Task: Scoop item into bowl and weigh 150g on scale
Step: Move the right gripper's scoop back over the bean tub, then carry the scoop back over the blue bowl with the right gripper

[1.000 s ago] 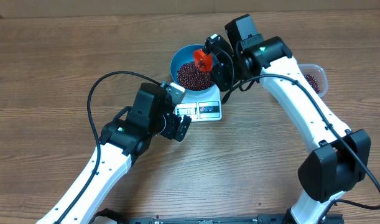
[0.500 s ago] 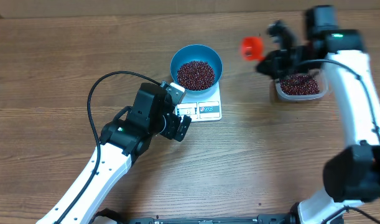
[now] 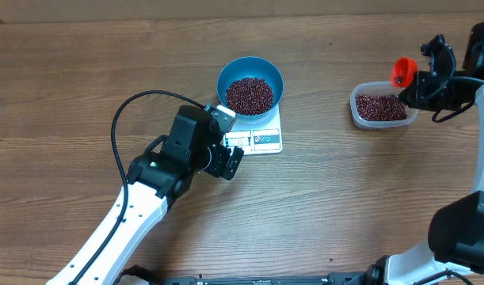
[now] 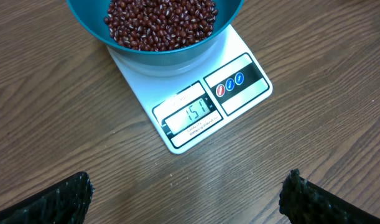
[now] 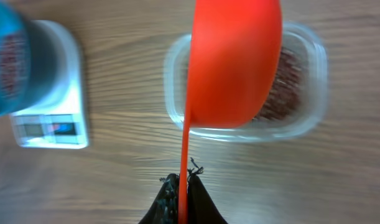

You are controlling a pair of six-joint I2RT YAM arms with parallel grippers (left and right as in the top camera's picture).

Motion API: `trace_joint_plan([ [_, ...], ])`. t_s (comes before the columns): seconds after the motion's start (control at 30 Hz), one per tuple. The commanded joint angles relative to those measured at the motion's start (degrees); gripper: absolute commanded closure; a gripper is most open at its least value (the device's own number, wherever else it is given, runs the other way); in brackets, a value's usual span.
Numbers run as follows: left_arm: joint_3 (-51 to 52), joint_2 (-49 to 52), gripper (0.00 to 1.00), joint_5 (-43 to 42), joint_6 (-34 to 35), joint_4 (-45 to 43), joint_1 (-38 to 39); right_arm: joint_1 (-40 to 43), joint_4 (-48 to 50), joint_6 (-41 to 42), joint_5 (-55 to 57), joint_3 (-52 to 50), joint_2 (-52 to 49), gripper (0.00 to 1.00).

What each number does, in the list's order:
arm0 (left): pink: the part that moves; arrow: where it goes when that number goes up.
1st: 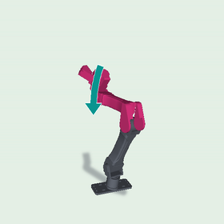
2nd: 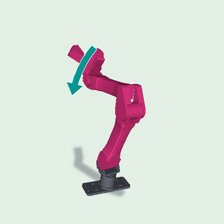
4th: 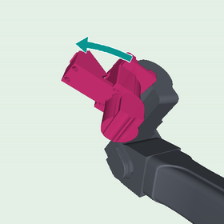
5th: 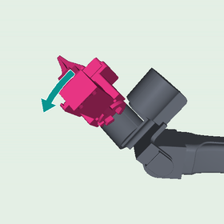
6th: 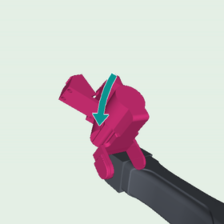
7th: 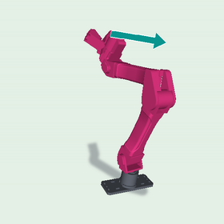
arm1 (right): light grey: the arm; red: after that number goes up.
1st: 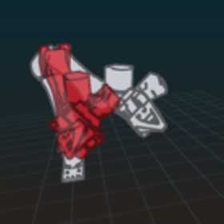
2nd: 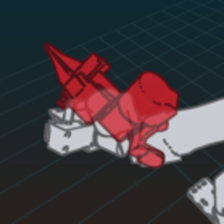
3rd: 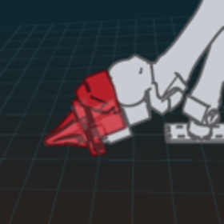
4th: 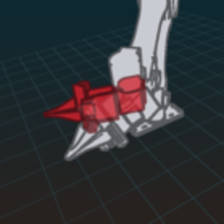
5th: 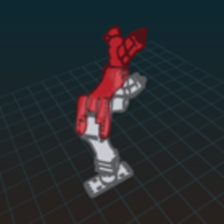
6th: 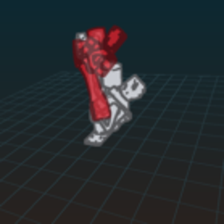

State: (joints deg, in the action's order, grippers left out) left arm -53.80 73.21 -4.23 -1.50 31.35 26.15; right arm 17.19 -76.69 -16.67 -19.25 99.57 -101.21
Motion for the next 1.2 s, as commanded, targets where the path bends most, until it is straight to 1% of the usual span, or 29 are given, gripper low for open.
trace_joint_plan([
  [0.0, 0.2, 0.3, 0.01, 0.3, -0.2, -0.1, -0.2, -2.1, 0.4, 6.6, 14.1, -2.1, 0.2, 0.96],
  [0.13, 0.2, 0.3, 0.0, 0.3, -0.2, -0.1, -0.2, -4.8, -0.2, 11.3, 22.6, -2.8, -1.4, 0.96],
  [0.3, 0.2, 0.3, 0.01, 0.3, -0.2, -0.1, -0.2, -7.6, 0.0, 12.4, 27.8, -2.9, -1.8, 0.96],
  [0.97, 0.2, 0.3, 0.0, 0.3, -0.2, -0.1, -0.2, -16.4, -0.8, 12.4, 41.3, -2.9, -1.8, 0.96],
  [1.17, 0.2, 0.3, 0.0, 0.3, -0.2, -0.1, -0.2, -17.5, -0.2, 12.4, 38.9, -2.3, -1.8, 0.96],
])
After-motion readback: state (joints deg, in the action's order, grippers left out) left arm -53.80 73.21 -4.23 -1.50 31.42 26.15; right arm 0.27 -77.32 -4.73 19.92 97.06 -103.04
